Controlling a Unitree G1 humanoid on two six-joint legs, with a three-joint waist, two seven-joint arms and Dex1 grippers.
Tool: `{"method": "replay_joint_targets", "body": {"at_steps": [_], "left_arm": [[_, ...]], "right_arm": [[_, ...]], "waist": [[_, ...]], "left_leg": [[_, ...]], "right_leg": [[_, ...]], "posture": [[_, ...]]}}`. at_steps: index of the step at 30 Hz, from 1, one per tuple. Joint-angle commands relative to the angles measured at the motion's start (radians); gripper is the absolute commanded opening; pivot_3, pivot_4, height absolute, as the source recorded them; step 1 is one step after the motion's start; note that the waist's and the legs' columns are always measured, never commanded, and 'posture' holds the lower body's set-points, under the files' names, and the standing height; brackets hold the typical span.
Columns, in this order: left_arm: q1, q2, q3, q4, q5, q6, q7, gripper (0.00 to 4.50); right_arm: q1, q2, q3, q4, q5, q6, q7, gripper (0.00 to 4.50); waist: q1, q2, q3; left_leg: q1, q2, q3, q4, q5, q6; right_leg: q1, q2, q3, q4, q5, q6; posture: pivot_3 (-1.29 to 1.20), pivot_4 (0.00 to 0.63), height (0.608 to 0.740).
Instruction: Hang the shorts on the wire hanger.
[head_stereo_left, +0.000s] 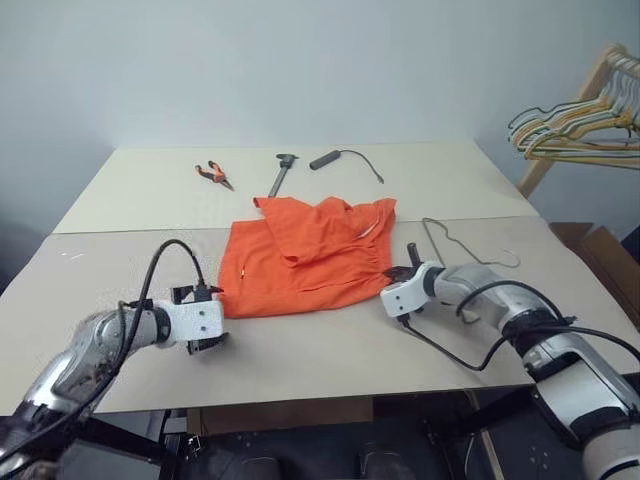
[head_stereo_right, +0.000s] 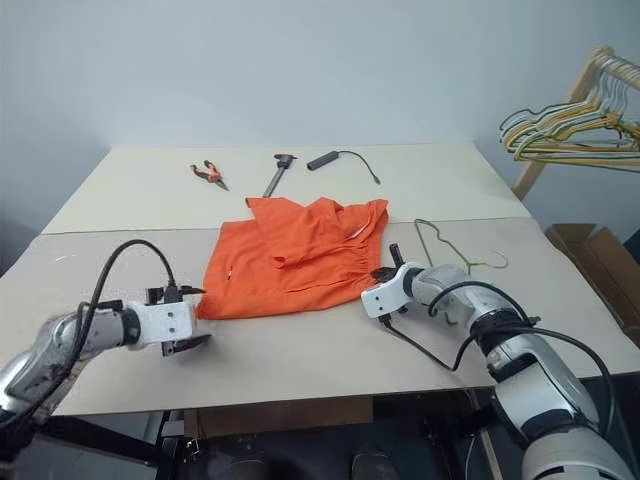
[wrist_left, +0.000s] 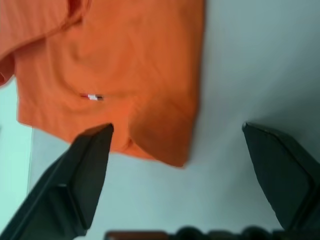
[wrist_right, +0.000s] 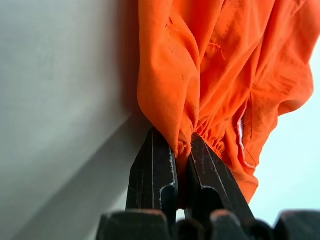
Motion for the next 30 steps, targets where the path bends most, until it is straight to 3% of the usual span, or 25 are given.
{"method": "replay_joint_targets", "body": {"at_steps": [1,4,10,15,18,21,25,27,30], "left_arm": [[-0.088,-0.036,-0.071,0.144,0.106,-0.089,0.039,4.31],[-0.159,-0.084,-0.114,0.253,0.161,-0.119,0.063,3.65],[-0.248,-0.121,-0.133,0.388,0.197,-0.175,0.086,1.64],[-0.246,-0.090,-0.111,0.376,0.138,-0.217,0.019,0.03],[-0.192,-0.032,-0.091,0.291,0.018,-0.216,-0.133,0.03],[-0.063,0.089,-0.046,0.096,-0.162,-0.172,-0.315,0.03],[0.089,0.196,0.028,-0.110,-0.347,-0.081,-0.434,0.03],[0.091,0.170,0.066,-0.164,-0.408,0.025,-0.410,0.03],[-0.076,0.049,0.072,-0.077,-0.341,0.135,-0.265,0.03]], "right_arm": [[-0.002,-0.015,-0.041,-0.050,0.037,-0.003,0.005,0.00],[0.013,-0.021,-0.052,-0.083,0.053,0.005,0.016,0.00],[0.058,-0.046,-0.081,-0.153,0.072,0.019,0.047,0.00],[0.104,-0.071,-0.104,-0.218,0.110,0.014,0.074,0.00],[0.142,-0.094,-0.123,-0.261,0.145,-0.026,0.081,0.00],[0.189,-0.157,-0.139,-0.298,0.223,-0.148,0.104,0.00],[0.210,-0.228,-0.134,-0.281,0.330,-0.309,0.166,0.00],[0.193,-0.212,-0.160,-0.242,0.390,-0.298,0.181,0.00],[0.077,-0.097,-0.238,-0.159,0.457,-0.155,0.128,0.00]], "waist": [[-0.003,0.001,-0.001],[-0.002,0.004,-0.002],[-0.005,0.006,-0.003],[-0.012,0.006,-0.003],[-0.024,0.005,-0.003],[-0.039,0.005,-0.003],[-0.047,0.004,0.005],[-0.045,0.003,0.009],[-0.037,0.000,0.015]], "left_leg": [[0.000,0.000,0.000,0.000,0.000,0.000],[0.000,0.000,0.000,0.000,0.001,0.001],[0.001,-0.001,0.000,0.000,0.005,0.008],[0.001,-0.001,0.001,0.000,0.005,0.009],[-0.002,0.000,0.000,0.000,0.005,0.009],[-0.004,0.000,0.001,0.000,0.004,0.011],[-0.003,0.001,0.003,0.000,0.001,0.015],[-0.002,0.001,0.004,0.000,0.001,0.015],[0.003,0.000,0.004,0.000,0.004,0.019]], "right_leg": [[0.000,0.000,0.000,0.000,0.000,0.000],[0.000,0.000,0.000,0.001,0.000,0.001],[0.001,0.000,0.001,0.001,0.005,0.001],[0.001,0.000,0.001,0.001,0.006,0.001],[-0.001,0.000,0.001,0.000,0.006,0.001],[-0.003,0.000,0.002,-0.002,0.006,0.001],[-0.003,-0.001,0.003,-0.003,0.005,0.002],[-0.002,-0.001,0.003,-0.002,0.005,0.001],[0.002,-0.001,0.003,-0.001,0.007,0.001]], "posture": [[0.00,0.028,0.740],[-0.02,0.027,0.740],[-0.03,0.029,0.740],[-0.05,0.040,0.740],[-0.05,0.045,0.740],[-0.05,0.055,0.740],[-0.04,0.061,0.740],[-0.03,0.061,0.740],[-0.02,0.057,0.740]]}}
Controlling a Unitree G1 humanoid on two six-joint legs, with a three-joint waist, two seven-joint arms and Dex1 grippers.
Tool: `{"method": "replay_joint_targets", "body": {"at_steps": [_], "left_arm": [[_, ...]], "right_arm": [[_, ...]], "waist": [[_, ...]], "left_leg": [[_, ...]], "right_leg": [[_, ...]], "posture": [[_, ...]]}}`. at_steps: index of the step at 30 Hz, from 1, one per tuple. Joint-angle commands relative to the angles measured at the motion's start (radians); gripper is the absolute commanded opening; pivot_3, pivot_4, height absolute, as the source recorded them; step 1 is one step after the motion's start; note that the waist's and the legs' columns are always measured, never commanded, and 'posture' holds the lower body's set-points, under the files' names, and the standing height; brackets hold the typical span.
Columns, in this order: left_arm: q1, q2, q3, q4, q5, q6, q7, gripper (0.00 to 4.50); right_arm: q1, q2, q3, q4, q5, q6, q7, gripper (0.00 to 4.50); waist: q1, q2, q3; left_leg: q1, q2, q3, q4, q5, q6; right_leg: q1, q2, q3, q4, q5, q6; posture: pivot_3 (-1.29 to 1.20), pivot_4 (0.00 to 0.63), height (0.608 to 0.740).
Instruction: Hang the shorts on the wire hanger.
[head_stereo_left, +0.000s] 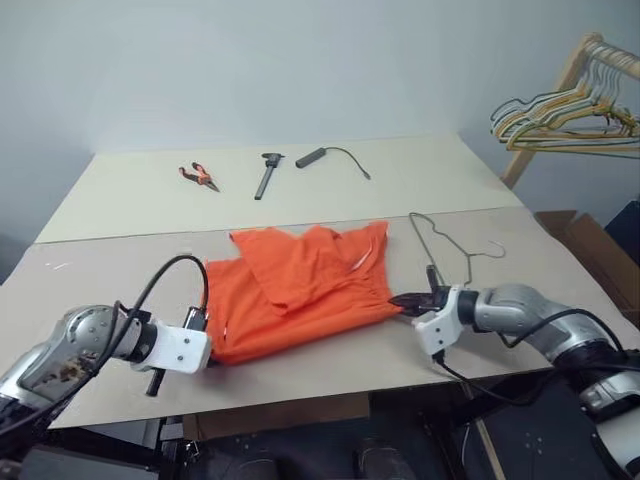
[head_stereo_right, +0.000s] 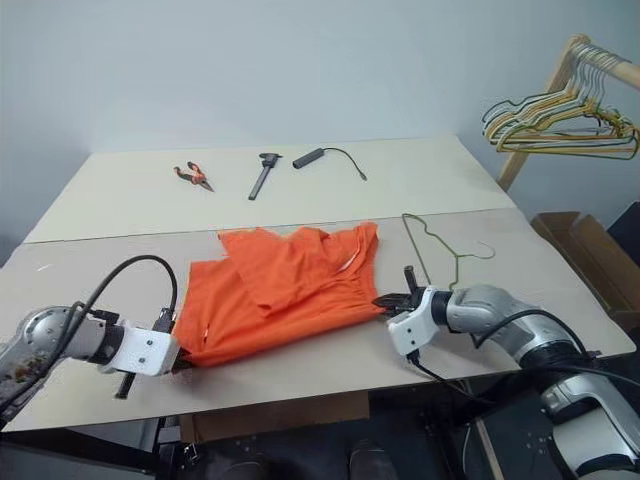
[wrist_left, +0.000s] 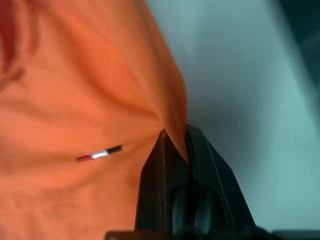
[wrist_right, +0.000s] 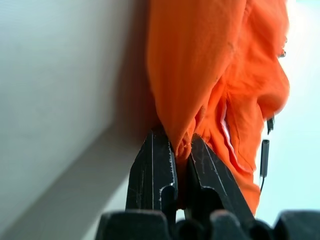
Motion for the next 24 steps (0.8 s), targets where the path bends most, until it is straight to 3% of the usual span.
{"method": "replay_joint_targets", "body": {"at_steps": [1,6,9,12,15,19,21,24], "left_arm": [[-0.221,-0.124,0.039,0.104,0.064,0.120,0.177,0.03],[-0.802,-0.397,0.065,0.646,0.273,0.075,0.753,0.03],[-1.134,-0.436,0.082,0.968,0.391,-0.095,1.233,0.03],[-1.241,-0.419,0.052,1.083,0.445,-0.332,1.347,0.03],[-1.202,-0.414,0.040,1.098,0.426,-0.513,1.265,0.03],[-0.976,-0.408,0.041,0.944,0.253,-0.666,0.941,0.03],[-0.772,-0.372,0.029,0.724,0.080,-0.595,0.700,0.03],[-0.483,-0.244,0.014,0.367,-0.122,-0.383,0.420,0.03]], "right_arm": [[-0.182,0.128,-0.130,0.082,0.080,0.150,-0.103,0.00],[-0.576,0.342,-0.234,0.376,0.002,0.370,-0.587,0.00],[-0.732,0.395,-0.284,0.469,-0.014,0.334,-0.880,0.00],[-0.755,0.395,-0.269,0.503,-0.055,0.237,-1.021,0.00],[-0.693,0.375,-0.223,0.520,-0.089,0.155,-0.993,0.00],[-0.555,0.308,-0.136,0.512,-0.150,0.024,-0.882,0.00],[-0.480,0.257,-0.075,0.511,-0.183,-0.088,-0.797,0.00],[-0.396,0.215,-0.020,0.514,-0.159,-0.210,-0.628,0.00]], "waist": [[0.004,-0.003,0.007],[0.003,-0.003,0.009],[0.008,-0.005,0.007],[0.009,-0.005,-0.002],[0.008,-0.003,-0.008],[0.001,-0.002,-0.009],[-0.011,-0.002,-0.009],[-0.044,-0.002,-0.008]], "left_leg": [[0.002,0.000,0.000,0.000,0.002,0.003],[-0.006,-0.001,-0.006,-0.001,0.017,0.005],[-0.015,-0.002,-0.006,-0.001,0.016,0.003],[-0.042,-0.004,-0.006,-0.002,0.024,-0.024],[-0.044,-0.007,-0.001,-0.004,0.022,-0.029],[-0.041,-0.017,0.003,-0.008,0.023,-0.027],[-0.042,-0.017,0.002,-0.006,0.023,-0.024],[-0.042,-0.017,0.000,-0.001,0.018,-0.015]], "right_leg": [[0.001,0.001,0.001,0.000,0.002,-0.001],[-0.006,0.004,-0.002,-0.001,0.018,-0.002],[-0.016,0.001,-0.002,-0.001,0.017,-0.001],[-0.046,-0.001,0.000,0.006,0.018,0.001],[-0.051,-0.006,-0.001,0.007,0.018,0.001],[-0.045,-0.016,0.000,-0.003,0.016,0.011],[-0.041,-0.016,-0.001,-0.006,0.019,0.014],[-0.040,-0.016,0.000,-0.005,0.019,0.016]], "posture": [[-0.03,0.054,0.740],[-0.03,0.032,0.740],[-0.03,0.022,0.740],[-0.03,0.020,0.740],[-0.04,0.017,0.740],[-0.04,0.028,0.740],[-0.04,0.033,0.740],[-0.04,0.037,0.740]]}}
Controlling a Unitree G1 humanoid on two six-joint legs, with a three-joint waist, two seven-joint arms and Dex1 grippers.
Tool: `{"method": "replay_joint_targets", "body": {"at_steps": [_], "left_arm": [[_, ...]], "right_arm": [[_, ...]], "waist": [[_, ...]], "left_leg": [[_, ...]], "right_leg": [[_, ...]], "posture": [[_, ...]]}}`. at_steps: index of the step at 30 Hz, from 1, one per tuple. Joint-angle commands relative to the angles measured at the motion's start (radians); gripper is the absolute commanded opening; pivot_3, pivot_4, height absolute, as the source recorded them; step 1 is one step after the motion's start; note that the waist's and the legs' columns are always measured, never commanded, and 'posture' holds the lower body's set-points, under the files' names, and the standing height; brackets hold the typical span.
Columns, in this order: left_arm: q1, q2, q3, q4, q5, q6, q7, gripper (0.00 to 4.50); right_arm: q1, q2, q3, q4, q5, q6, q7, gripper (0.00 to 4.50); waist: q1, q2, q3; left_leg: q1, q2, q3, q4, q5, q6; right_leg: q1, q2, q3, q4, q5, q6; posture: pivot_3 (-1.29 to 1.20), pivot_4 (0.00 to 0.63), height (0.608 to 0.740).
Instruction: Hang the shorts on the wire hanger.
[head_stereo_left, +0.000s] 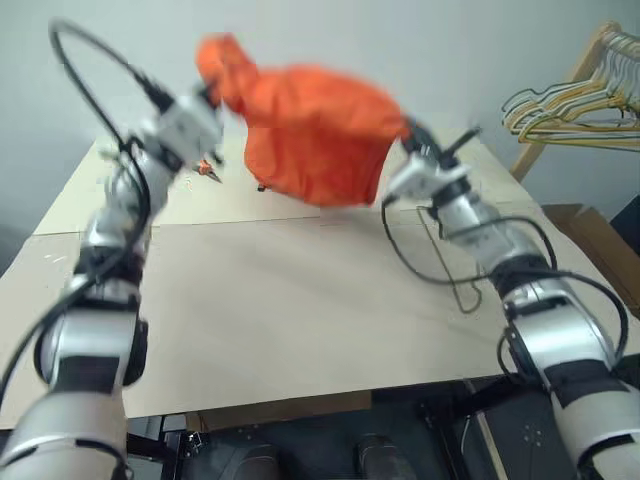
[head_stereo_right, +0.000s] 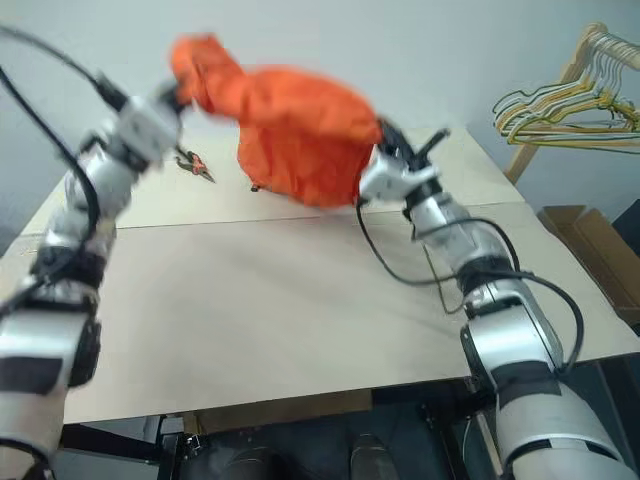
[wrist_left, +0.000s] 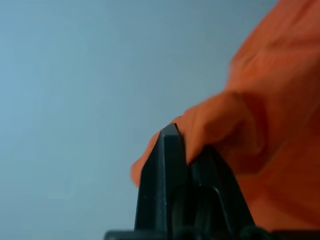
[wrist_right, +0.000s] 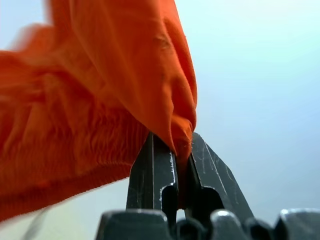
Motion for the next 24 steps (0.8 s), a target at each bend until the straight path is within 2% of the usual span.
{"method": "replay_joint_targets", "body": {"at_steps": [1,3,6,9,11,13,16,18,24], "left_arm": [[0.199,0.151,0.008,-0.395,-0.236,0.188,-0.296,0.03],[0.318,0.227,0.031,-0.542,-0.317,0.308,-0.380,0.03],[0.526,0.413,0.079,-0.756,-0.420,0.491,-0.515,0.03],[0.708,0.579,0.157,-0.927,-0.459,0.700,-0.575,0.03],[0.807,0.629,0.217,-1.017,-0.464,0.792,-0.581,0.03],[0.876,0.637,0.262,-1.096,-0.495,0.866,-0.589,0.03],[0.960,0.623,0.283,-1.215,-0.483,0.938,-0.580,0.03],[0.999,0.608,0.277,-1.264,-0.455,0.948,-0.584,0.03],[1.047,0.548,0.223,-1.274,-0.434,0.972,-0.615,0.03]], "right_arm": [[0.043,-0.049,0.035,-0.012,0.057,-0.152,0.215,0.00],[0.069,-0.062,0.050,-0.008,0.082,-0.198,0.316,0.00],[0.117,-0.065,0.075,-0.004,0.171,-0.220,0.531,0.00],[0.156,-0.076,0.090,-0.030,0.223,-0.229,0.688,0.00],[0.178,-0.098,0.101,-0.060,0.215,-0.237,0.745,0.00],[0.200,-0.119,0.105,-0.092,0.201,-0.240,0.781,0.00],[0.242,-0.161,0.106,-0.146,0.172,-0.251,0.797,0.00],[0.271,-0.188,0.096,-0.185,0.123,-0.264,0.757,0.00],[0.378,-0.231,0.061,-0.301,0.140,-0.241,0.742,0.00]], "waist": [[-0.020,0.000,0.000],[-0.040,0.000,0.000],[-0.060,-0.001,0.001],[-0.068,-0.003,0.007],[-0.061,-0.004,0.012],[-0.053,-0.004,0.013],[-0.037,-0.004,0.014],[-0.028,-0.004,0.014],[-0.013,-0.004,0.015]], "left_leg": [[0.000,0.000,-0.001,0.000,-0.001,0.001],[0.001,0.000,-0.003,0.001,-0.001,0.002],[0.006,0.001,-0.005,0.001,-0.002,0.003],[0.033,0.002,-0.007,0.000,-0.005,0.009],[0.047,0.002,-0.007,0.000,-0.006,0.010],[0.056,0.001,-0.007,0.000,-0.006,0.010],[0.056,0.001,-0.007,0.000,-0.007,0.010],[0.056,0.001,-0.006,0.000,-0.008,0.012],[0.053,0.001,-0.005,0.000,-0.009,0.013]], "right_leg": [[0.000,0.000,0.000,0.000,0.000,0.000],[0.001,0.000,0.000,0.001,0.000,0.000],[0.006,0.000,0.000,0.002,0.000,0.000],[0.034,0.002,-0.002,-0.002,-0.002,-0.002],[0.047,0.002,-0.002,-0.002,-0.005,-0.002],[0.056,0.001,-0.002,-0.002,-0.010,0.002],[0.056,0.001,-0.002,-0.002,-0.012,0.003],[0.056,0.001,-0.002,-0.001,-0.010,-0.003],[0.053,0.001,-0.001,-0.001,-0.011,-0.005]], "posture": [[-0.04,0.039,0.740],[-0.04,0.039,0.740],[-0.03,0.038,0.740],[-0.03,0.038,0.740],[-0.02,0.038,0.740],[-0.02,0.042,0.740],[-0.02,0.046,0.740],[-0.03,0.050,0.740],[-0.06,0.053,0.740]]}}
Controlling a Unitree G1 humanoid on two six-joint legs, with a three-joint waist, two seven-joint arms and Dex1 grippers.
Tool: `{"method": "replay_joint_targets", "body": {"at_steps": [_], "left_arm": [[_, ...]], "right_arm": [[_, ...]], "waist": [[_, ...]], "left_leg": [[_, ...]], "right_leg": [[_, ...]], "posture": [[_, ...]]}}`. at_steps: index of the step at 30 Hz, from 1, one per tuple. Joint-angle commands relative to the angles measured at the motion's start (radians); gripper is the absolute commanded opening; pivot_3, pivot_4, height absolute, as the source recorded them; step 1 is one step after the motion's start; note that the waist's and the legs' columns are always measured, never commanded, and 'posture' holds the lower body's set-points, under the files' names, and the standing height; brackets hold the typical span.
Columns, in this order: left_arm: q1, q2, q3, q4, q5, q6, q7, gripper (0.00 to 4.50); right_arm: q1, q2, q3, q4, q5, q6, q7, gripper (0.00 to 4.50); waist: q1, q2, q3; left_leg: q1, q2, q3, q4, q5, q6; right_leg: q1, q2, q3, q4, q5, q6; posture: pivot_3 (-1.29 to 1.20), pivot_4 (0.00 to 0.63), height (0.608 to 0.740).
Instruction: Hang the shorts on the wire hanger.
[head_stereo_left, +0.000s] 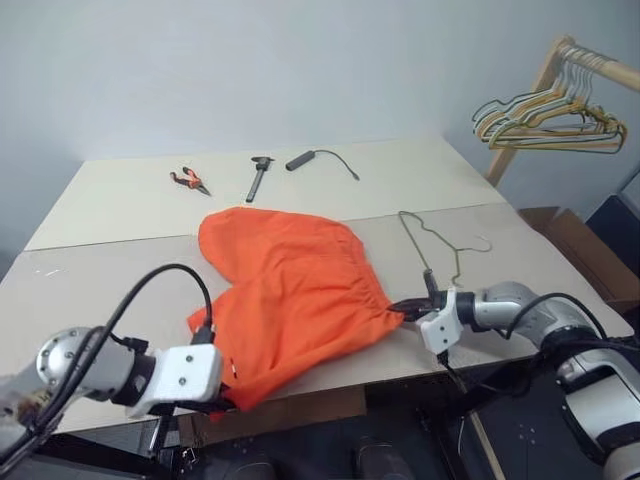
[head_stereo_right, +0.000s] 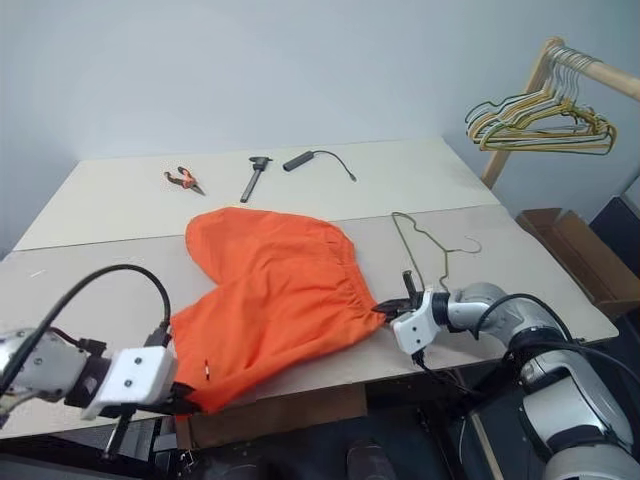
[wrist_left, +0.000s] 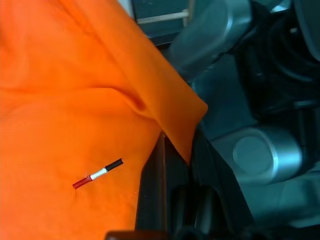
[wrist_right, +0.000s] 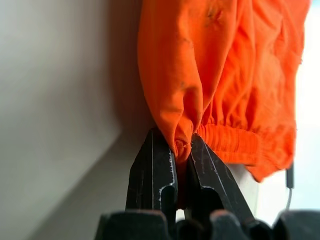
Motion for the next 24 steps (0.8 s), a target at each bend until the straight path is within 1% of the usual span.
{"method": "replay_joint_targets", "body": {"at_steps": [1,3,4,5,7,8,11,12,14,15,16,17,18,19,20,22,23,24], "left_arm": [[0.020,-0.027,-0.036,0.010,0.042,-0.018,-0.029,0.03],[0.032,-0.036,-0.058,0.034,0.103,-0.055,-0.033,0.03],[0.034,-0.038,-0.066,0.046,0.135,-0.068,-0.032,0.03],[0.036,-0.040,-0.070,0.055,0.160,-0.082,-0.033,0.46],[0.041,-0.044,-0.059,0.059,0.172,-0.102,-0.049,0.89],[0.045,-0.046,-0.044,0.051,0.161,-0.098,-0.057,1.24],[0.053,-0.055,0.040,0.043,0.116,-0.090,-0.090,2.13],[0.046,-0.057,0.085,0.053,0.097,-0.090,-0.110,2.45],[-0.013,-0.064,0.174,0.106,0.027,-0.072,-0.143,3.03],[-0.036,-0.069,0.202,0.128,-0.001,-0.061,-0.157,3.34],[-0.084,-0.081,0.222,0.152,-0.047,-0.036,-0.155,3.61],[-0.133,-0.097,0.229,0.168,-0.091,-0.011,-0.142,3.62],[-0.170,-0.110,0.230,0.177,-0.118,0.010,-0.133,3.62],[-0.244,-0.141,0.214,0.188,-0.169,0.058,-0.089,3.62],[-0.295,-0.163,0.199,0.194,-0.200,0.094,-0.059,3.62],[-0.443,-0.248,0.140,0.208,-0.273,0.184,0.031,3.62],[-0.503,-0.279,0.110,0.215,-0.291,0.223,0.061,3.62],[-0.555,-0.311,0.081,0.220,-0.300,0.251,0.085,3.62]], "right_arm": [[0.046,-0.034,-0.042,-0.097,0.037,0.008,-0.001,0.00],[0.083,-0.037,-0.050,-0.145,0.065,0.030,0.013,0.00],[0.107,-0.038,-0.049,-0.177,0.105,0.051,0.038,0.00],[0.130,-0.044,-0.047,-0.213,0.144,0.075,0.066,0.69],[0.177,-0.064,-0.050,-0.288,0.198,0.108,0.105,1.20],[0.203,-0.081,-0.055,-0.331,0.230,0.128,0.125,1.58],[0.303,-0.176,-0.091,-0.482,0.338,0.209,0.190,2.51],[0.352,-0.226,-0.121,-0.541,0.395,0.259,0.212,2.88],[0.455,-0.317,-0.196,-0.651,0.549,0.402,0.251,3.50],[0.492,-0.341,-0.227,-0.692,0.603,0.460,0.262,3.82],[0.533,-0.364,-0.275,-0.740,0.681,0.557,0.267,4.12],[0.566,-0.377,-0.325,-0.781,0.753,0.654,0.264,4.38],[0.590,-0.383,-0.364,-0.815,0.800,0.727,0.264,4.38],[0.596,-0.375,-0.407,-0.839,0.840,0.846,0.230,4.38],[0.597,-0.364,-0.437,-0.857,0.857,0.929,0.207,4.38],[0.538,-0.330,-0.452,-0.842,0.852,1.171,0.145,4.38],[0.502,-0.310,-0.444,-0.826,0.836,1.264,0.123,4.38],[0.457,-0.283,-0.434,-0.806,0.827,1.371,0.096,4.38]], "waist": [[0.000,0.000,0.000],[0.000,0.000,0.000],[0.000,0.000,0.000],[-0.001,0.000,0.001],[0.000,0.000,0.001],[0.001,-0.001,0.001],[0.009,-0.001,0.004],[0.013,-0.001,0.005],[0.028,-0.001,0.010],[0.038,0.000,0.012],[0.042,0.000,0.012],[0.048,-0.001,0.012],[0.049,-0.001,0.012],[0.048,-0.001,0.012],[0.050,0.000,0.012],[0.053,-0.001,0.012],[0.053,-0.001,0.012],[0.053,-0.001,0.012]], "left_leg": [[0.000,0.000,0.000,0.000,0.000,0.000],[0.000,0.000,0.000,0.000,0.000,0.000],[0.000,0.000,0.000,0.000,0.000,0.000],[0.000,0.000,0.000,0.000,0.000,0.000],[0.000,0.000,0.000,0.000,0.000,0.000],[0.000,0.000,0.000,0.000,0.000,0.000],[0.000,0.000,0.001,0.000,-0.001,0.002],[0.000,0.000,0.001,0.000,-0.001,0.002],[0.000,0.000,0.001,0.000,-0.001,0.002],[0.000,0.000,0.002,0.000,-0.001,0.002],[0.000,0.000,0.002,0.000,-0.001,0.002],[0.001,0.001,0.002,0.000,-0.001,0.002],[0.001,0.001,0.002,0.000,-0.001,0.002],[0.002,0.002,0.003,0.000,-0.001,0.002],[0.002,0.003,0.004,0.000,-0.001,0.002],[0.002,0.003,0.004,0.000,-0.001,0.002],[0.002,0.002,0.004,0.001,-0.001,0.002],[0.000,0.002,0.004,0.002,-0.001,0.002]], "right_leg": [[0.000,0.000,0.000,0.000,0.000,0.000],[0.000,0.000,0.000,0.000,0.000,-0.001],[0.000,0.000,0.000,0.000,-0.001,-0.001],[0.000,0.000,0.000,0.000,-0.001,-0.002],[0.000,0.000,0.000,0.000,-0.002,-0.003],[0.000,0.000,0.000,0.000,-0.003,-0.004],[0.000,-0.001,0.000,0.000,-0.005,-0.007],[0.000,-0.001,0.000,-0.001,-0.005,-0.007],[0.000,-0.001,0.000,0.000,-0.006,-0.008],[0.000,-0.001,0.000,0.000,-0.006,-0.008],[0.000,-0.001,0.000,0.000,-0.006,-0.008],[0.000,-0.001,0.000,0.000,-0.007,-0.008],[0.000,0.000,0.000,0.000,-0.009,-0.004],[0.000,0.001,0.000,0.001,-0.011,-0.001],[0.001,0.001,0.001,0.001,-0.011,-0.001],[0.000,0.001,0.001,0.001,-0.009,0.002],[0.002,0.001,0.001,0.000,-0.006,0.007],[0.000,0.001,0.001,0.001,-0.005,0.009]], "posture": [[-0.06,0.053,0.740],[-0.07,0.055,0.740],[-0.07,0.056,0.740],[-0.07,0.057,0.740],[-0.07,0.059,0.740],[-0.07,0.062,0.740],[-0.07,0.066,0.740],[-0.07,0.068,0.740],[-0.07,0.071,0.740],[-0.07,0.072,0.740],[-0.07,0.074,0.740],[-0.07,0.073,0.740],[-0.07,0.074,0.740],[-0.08,0.073,0.740],[-0.08,0.071,0.740],[-0.10,0.067,0.740],[-0.10,0.066,0.740],[-0.10,0.066,0.740]]}}
